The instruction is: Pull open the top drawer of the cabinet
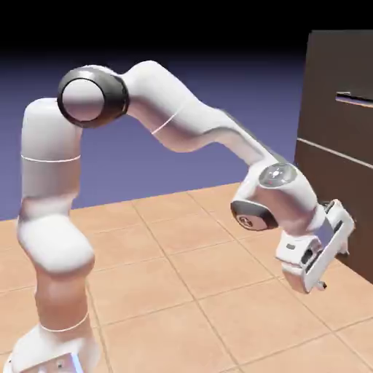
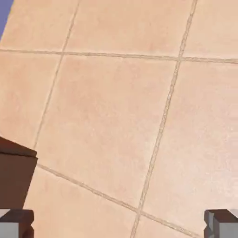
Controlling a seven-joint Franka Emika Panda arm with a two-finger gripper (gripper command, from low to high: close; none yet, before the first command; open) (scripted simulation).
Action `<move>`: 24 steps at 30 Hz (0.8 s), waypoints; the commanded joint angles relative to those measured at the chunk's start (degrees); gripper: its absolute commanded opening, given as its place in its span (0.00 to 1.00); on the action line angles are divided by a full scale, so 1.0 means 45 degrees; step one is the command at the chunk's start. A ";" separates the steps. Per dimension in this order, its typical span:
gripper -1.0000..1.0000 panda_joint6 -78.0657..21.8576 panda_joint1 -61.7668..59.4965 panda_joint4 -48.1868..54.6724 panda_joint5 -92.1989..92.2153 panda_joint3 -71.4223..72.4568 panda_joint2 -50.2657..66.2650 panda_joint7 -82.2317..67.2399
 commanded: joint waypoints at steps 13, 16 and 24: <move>0.50 -0.1122 0.2393 0.4460 0.6981 -0.5532 0.5999 0.2539; 0.50 -0.1381 0.2945 0.5489 0.8592 -0.6809 0.7384 0.3125; 0.50 -0.2071 0.4417 0.8234 1.2888 -1.0213 1.1075 0.4687</move>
